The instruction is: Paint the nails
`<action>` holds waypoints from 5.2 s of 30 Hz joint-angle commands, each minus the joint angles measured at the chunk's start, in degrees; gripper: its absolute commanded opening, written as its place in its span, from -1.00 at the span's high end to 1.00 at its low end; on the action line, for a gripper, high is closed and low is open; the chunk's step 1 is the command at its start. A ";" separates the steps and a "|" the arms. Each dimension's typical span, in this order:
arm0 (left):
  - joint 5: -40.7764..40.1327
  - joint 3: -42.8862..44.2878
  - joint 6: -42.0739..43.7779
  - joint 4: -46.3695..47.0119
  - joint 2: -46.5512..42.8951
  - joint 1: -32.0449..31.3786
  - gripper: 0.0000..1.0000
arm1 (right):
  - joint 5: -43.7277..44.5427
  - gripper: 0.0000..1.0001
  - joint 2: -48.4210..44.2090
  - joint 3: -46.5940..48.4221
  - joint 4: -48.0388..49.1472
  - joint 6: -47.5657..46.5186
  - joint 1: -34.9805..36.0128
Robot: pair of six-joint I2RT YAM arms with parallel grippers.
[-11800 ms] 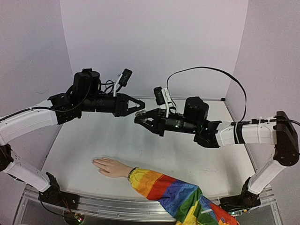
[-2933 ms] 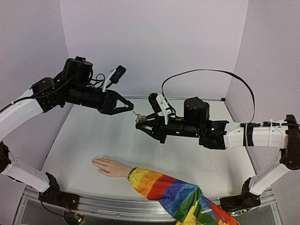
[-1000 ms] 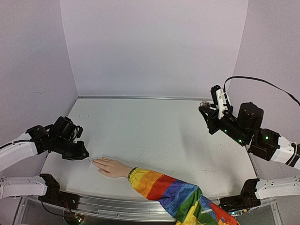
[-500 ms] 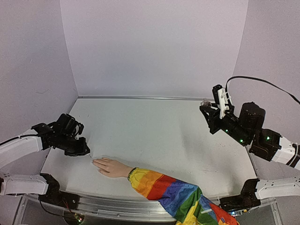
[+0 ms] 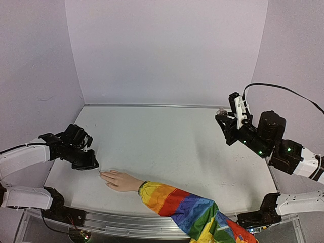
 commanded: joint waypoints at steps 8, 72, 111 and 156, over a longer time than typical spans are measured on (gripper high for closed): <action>0.53 0.25 0.44 1.46 1.81 0.38 1.00 | 0.41 1.00 -0.75 0.40 3.53 0.41 -0.22; -1.44 0.81 2.35 3.22 6.70 0.39 1.00 | 0.23 1.00 -0.73 0.11 3.51 0.70 -0.25; -3.69 1.26 3.17 3.56 7.87 1.51 1.00 | 0.13 1.00 -0.17 0.17 3.53 0.64 -0.22; 1.77 2.57 4.37 3.88 7.42 1.62 1.00 | -0.34 1.00 0.16 0.18 3.53 0.65 -0.25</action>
